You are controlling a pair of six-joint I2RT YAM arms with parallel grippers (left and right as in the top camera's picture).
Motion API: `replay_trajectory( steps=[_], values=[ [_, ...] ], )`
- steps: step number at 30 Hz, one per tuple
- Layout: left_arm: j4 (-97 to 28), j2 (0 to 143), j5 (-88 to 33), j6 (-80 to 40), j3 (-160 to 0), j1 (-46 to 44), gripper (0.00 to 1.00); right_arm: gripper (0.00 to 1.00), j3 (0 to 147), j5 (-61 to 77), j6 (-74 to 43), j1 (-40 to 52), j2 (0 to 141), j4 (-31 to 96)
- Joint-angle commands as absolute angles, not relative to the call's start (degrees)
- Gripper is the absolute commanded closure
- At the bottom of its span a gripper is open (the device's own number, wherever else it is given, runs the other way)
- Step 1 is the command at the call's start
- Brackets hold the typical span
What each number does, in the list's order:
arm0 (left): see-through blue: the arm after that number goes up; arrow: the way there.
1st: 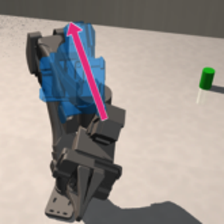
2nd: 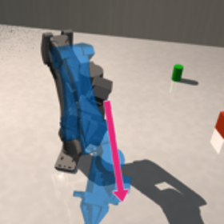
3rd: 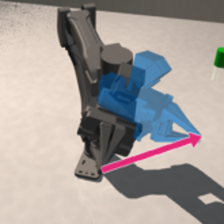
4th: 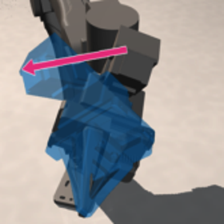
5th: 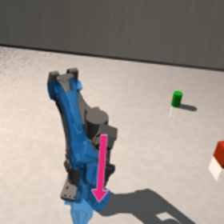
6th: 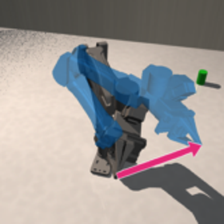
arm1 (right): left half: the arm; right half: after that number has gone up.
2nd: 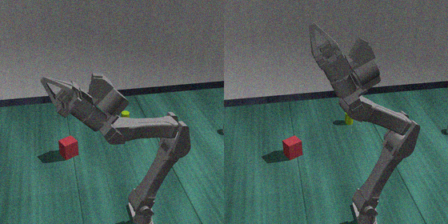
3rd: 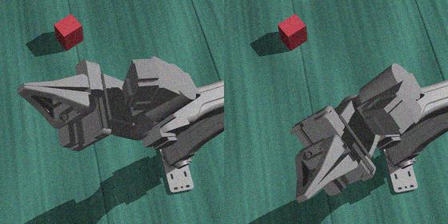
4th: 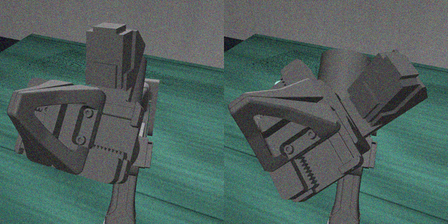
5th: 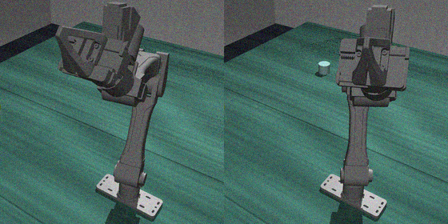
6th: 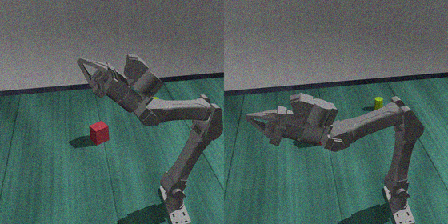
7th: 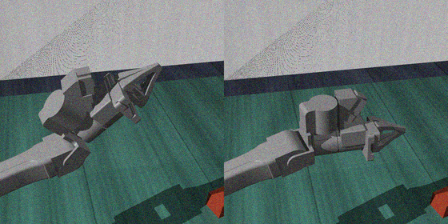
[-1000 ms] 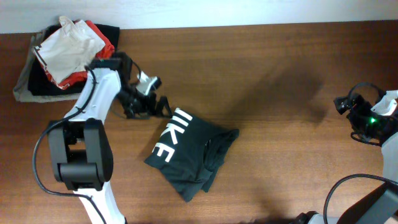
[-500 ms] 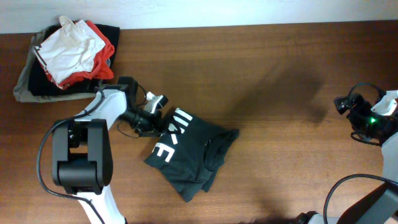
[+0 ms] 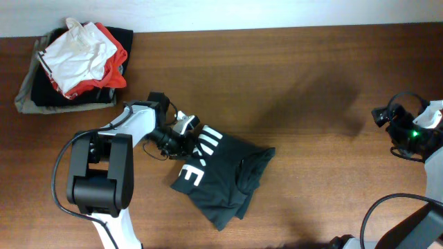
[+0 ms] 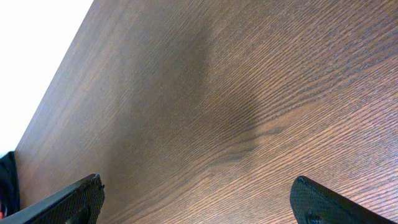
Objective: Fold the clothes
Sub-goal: 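Grasp the folded shirt bundle's edge with the left gripper, then carry the bundle up-left and place it on the clothes stack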
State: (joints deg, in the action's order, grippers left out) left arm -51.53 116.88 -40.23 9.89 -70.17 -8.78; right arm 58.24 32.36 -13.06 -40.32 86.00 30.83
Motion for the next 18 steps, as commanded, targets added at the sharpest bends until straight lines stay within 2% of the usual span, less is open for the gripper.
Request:
replay_trajectory(
  steps=[1, 3, 4, 6, 7, 11, 18],
  values=[
    [-49.32, 117.67, -38.13, 8.16, -69.78, -8.88, 0.55, 0.01, 58.63, 32.25, -12.51, -40.53, 85.97, 30.83],
    [-46.61, 117.67, -37.98, 7.01, -69.8, -8.88, 0.56, 0.01, 58.63, 32.25, -12.51, -40.53, 85.97, 30.83],
    [-45.01, 117.67, -37.6, 5.61, -69.8, -8.84, 0.59, 0.01, 58.63, 32.25, -12.51, -40.53, 85.97, 30.83],
    [-41.12, 117.67, -35.59, 2.26, -69.97, -8.67, 0.77, 0.01, 58.63, 32.25, -12.49, -40.53, 85.97, 30.83],
    [-39.33, 117.67, -34.26, 0.8, -70.24, -8.54, 0.8, 0.01, 58.63, 32.25, -12.51, -40.53, 85.97, 30.83],
    [-32.99, 117.67, -27.81, -0.69, -72.25, -7.7, 0.82, 0.01, 58.63, 32.25, -12.51, -40.53, 85.97, 30.83],
    [-20.36, 117.67, -6.48, -0.47, -72.6, -7.7, 0.83, 0.01, 58.63, 32.25, -12.51, -40.53, 85.97, 30.83]
  ],
)
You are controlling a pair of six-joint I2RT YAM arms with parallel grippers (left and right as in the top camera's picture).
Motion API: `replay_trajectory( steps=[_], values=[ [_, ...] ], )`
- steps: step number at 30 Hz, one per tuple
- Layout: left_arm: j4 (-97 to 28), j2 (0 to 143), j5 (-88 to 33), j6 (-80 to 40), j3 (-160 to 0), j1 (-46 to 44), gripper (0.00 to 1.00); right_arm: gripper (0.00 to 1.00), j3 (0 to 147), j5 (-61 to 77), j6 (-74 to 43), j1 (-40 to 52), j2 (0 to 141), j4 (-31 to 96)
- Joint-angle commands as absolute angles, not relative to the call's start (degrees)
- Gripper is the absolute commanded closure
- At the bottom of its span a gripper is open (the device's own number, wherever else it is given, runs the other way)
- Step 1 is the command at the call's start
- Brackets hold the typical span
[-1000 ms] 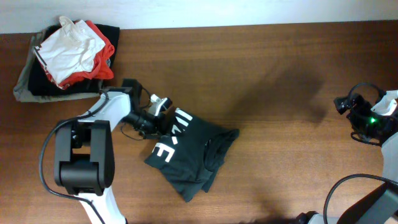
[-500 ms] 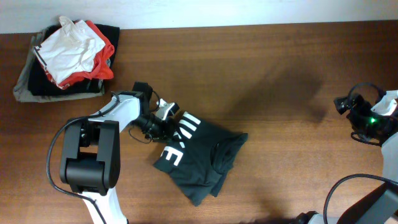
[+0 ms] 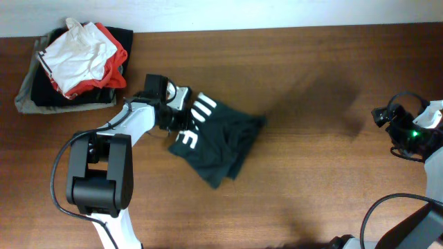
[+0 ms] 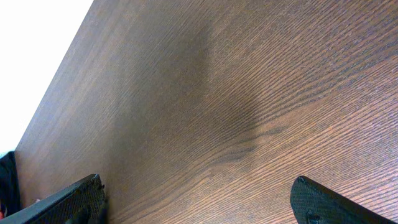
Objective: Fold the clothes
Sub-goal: 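Carry the bundle up-left and place it on the clothes stack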
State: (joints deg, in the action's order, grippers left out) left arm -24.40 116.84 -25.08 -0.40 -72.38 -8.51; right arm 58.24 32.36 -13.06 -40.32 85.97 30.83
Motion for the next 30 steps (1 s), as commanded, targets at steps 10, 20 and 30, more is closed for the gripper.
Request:
replay_trajectory(
  steps=[10, 20, 30],
  values=[
    [-7.25, 117.67, 8.45, 6.5, -75.11, -4.03, 0.85, 0.01, 58.63, 32.25, -12.51, -40.53, 85.97, 30.83],
    [-5.34, 117.67, 4.91, 13.52, -83.44, 1.3, 0.85, 0.01, 58.63, 32.25, -12.51, -40.53, 85.97, 30.83],
    [-3.42, 117.67, 9.78, 13.8, -88.49, 1.3, 0.85, 0.01, 58.63, 32.25, -12.49, -40.53, 85.97, 30.83]
  ],
)
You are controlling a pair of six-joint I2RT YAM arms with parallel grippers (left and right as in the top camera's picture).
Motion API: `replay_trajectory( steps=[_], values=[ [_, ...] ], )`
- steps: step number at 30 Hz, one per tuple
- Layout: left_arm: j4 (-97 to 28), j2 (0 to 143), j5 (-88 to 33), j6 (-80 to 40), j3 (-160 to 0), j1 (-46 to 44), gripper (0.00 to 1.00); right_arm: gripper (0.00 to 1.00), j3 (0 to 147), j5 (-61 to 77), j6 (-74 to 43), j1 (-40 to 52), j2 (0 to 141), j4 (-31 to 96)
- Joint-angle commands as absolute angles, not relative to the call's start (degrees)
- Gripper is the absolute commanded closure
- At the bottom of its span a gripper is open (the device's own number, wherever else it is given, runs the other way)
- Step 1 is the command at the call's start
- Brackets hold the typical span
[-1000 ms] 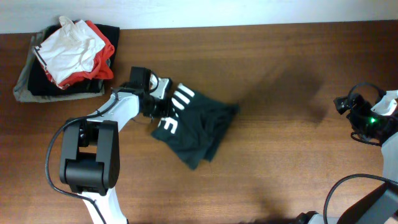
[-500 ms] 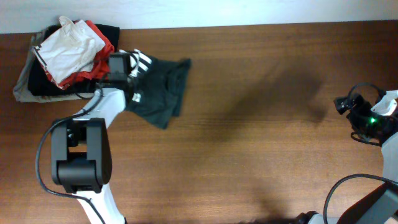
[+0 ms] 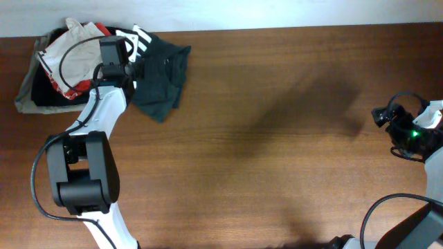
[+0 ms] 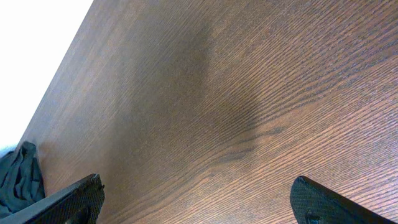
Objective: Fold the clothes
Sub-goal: 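Carry the bundle up-left and place it on the clothes stack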
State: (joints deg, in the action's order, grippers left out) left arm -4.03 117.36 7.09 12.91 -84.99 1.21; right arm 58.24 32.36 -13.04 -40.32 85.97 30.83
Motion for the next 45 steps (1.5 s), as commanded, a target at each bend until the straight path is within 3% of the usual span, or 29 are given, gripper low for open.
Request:
replay_trajectory(
  steps=[1, 30, 45],
  values=[
    [-3.42, 117.67, 10.48, 13.8, -88.9, 1.3, 0.85, 0.01, 58.63, 32.25, -12.51, -40.53, 85.97, 30.83],
    [-10.79, 117.49, 23.83, 13.08, -105.71, 1.63, 0.84, 0.01, 58.63, 32.25, -12.49, -40.53, 85.97, 30.83],
    [-11.22, 117.51, 22.94, 6.68, -105.69, 12.51, 0.84, 0.01, 58.63, 32.25, -12.51, -40.53, 85.97, 30.83]
  ],
)
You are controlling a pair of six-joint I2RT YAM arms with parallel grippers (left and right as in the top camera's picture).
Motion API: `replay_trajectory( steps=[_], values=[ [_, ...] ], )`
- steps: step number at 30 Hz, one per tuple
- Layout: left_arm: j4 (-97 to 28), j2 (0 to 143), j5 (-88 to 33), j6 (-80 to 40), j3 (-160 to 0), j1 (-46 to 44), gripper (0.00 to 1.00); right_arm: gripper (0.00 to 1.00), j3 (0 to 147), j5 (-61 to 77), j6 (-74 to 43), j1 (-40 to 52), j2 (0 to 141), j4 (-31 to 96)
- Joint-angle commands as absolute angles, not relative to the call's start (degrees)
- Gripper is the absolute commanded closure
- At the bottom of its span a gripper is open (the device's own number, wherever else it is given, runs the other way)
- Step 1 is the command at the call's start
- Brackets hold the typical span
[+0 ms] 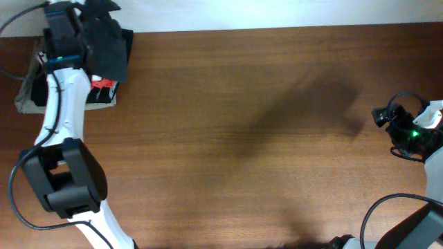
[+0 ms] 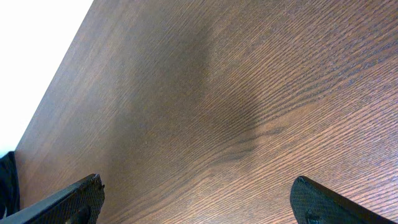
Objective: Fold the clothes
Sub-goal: 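Carry the bundle up-left and place it on the clothes stack, then press the shirt flat on top of the stack with the left gripper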
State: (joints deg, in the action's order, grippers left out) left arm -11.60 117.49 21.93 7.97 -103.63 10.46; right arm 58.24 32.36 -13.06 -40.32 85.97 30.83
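Observation:
The black T-shirt (image 1: pixel 105 43) is bunched up over the stack of clothes (image 1: pixel 28 93) at the table's far left corner, covering most of it. My left gripper (image 1: pixel 82 31) is at the shirt's left edge and appears shut on it; its fingers are hidden by the cloth and the wrist. A bit of red cloth (image 1: pixel 104 86) shows under the shirt. At the table's right edge, my right gripper (image 2: pixel 198 200) stands open over bare wood, with nothing between its fingers (image 2: pixel 68 198).
The brown wooden table (image 1: pixel 263 138) stretches between the two arms. Its far edge meets a white wall just behind the stack. The right arm (image 1: pixel 408 131) rests at the right edge. A dark scrap of cloth (image 2: pixel 5 180) shows at the right wrist view's far left.
My left gripper has carried the black shirt further left, from beside the stack's right edge to on top of it. The white and red garment is now mostly covered. The right arm has not moved.
The left gripper first held the folded black shirt with white letters at the table's middle left. It then had it a little further back, then up at the far edge beside the stack, and now over the stack. The right gripper stayed open and still throughout.

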Motion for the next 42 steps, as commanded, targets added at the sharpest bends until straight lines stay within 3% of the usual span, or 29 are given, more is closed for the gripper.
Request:
replay_trajectory(
  steps=[1, 23, 25, 26, 29, 32, 33, 37, 38, 39, 40, 42],
  values=[
    [-11.27, 117.51, 22.41, 6.68, -105.69, 12.97, 0.84, 0.01, 58.63, 32.25, -12.51, -40.53, 85.97, 30.83],
    [-9.06, 126.04, 20.82, 5.82, -105.69, 18.96, 0.84, 0.01, 58.63, 32.25, -12.51, -40.53, 85.97, 30.83],
    [-9.3, 126.04, 20.8, 5.82, -105.69, 19.49, 0.76, 0.01, 58.63, 32.25, -12.51, -40.53, 85.97, 30.83],
    [-9.54, 126.04, 20.8, 5.82, -105.69, 19.68, 0.59, 0.01, 58.63, 32.25, -12.51, -40.53, 85.97, 30.83],
    [-9.52, 126.04, 20.8, 5.85, -105.69, 19.66, 0.47, 0.01, 58.63, 32.25, -12.51, -40.53, 85.97, 30.83],
    [-9.13, 125.99, 20.8, 5.87, -105.69, 19.59, 0.24, 0.01, 58.63, 32.25, -12.51, -40.53, 85.97, 30.83],
    [-8.73, 125.95, 20.82, 5.89, -105.71, 19.62, 0.23, 0.01, 58.63, 32.25, -12.51, -40.53, 85.97, 30.83],
    [-8.14, 124.25, 20.78, 5.85, -105.71, 18.96, 0.23, 0.01, 58.63, 32.25, -12.51, -40.53, 85.97, 30.83],
    [-7.42, 123.63, 20.75, 5.85, -105.71, 18.55, 0.27, 0.01, 58.63, 32.25, -12.51, -40.53, 85.97, 30.83],
    [-6.61, 123.11, 20.78, 5.85, -105.71, 18.15, 0.34, 0.01, 58.63, 32.25, -12.49, -40.53, 85.97, 30.83],
    [-5.43, 122.65, 20.78, 5.85, -105.71, 17.65, 0.51, 0.01, 58.63, 32.25, -12.51, -40.53, 85.97, 30.83],
    [-3.4, 122.61, 20.75, 5.85, -105.71, 16.95, 0.74, 0.01, 58.63, 32.25, -12.51, -40.53, 85.97, 30.83]
  ],
)
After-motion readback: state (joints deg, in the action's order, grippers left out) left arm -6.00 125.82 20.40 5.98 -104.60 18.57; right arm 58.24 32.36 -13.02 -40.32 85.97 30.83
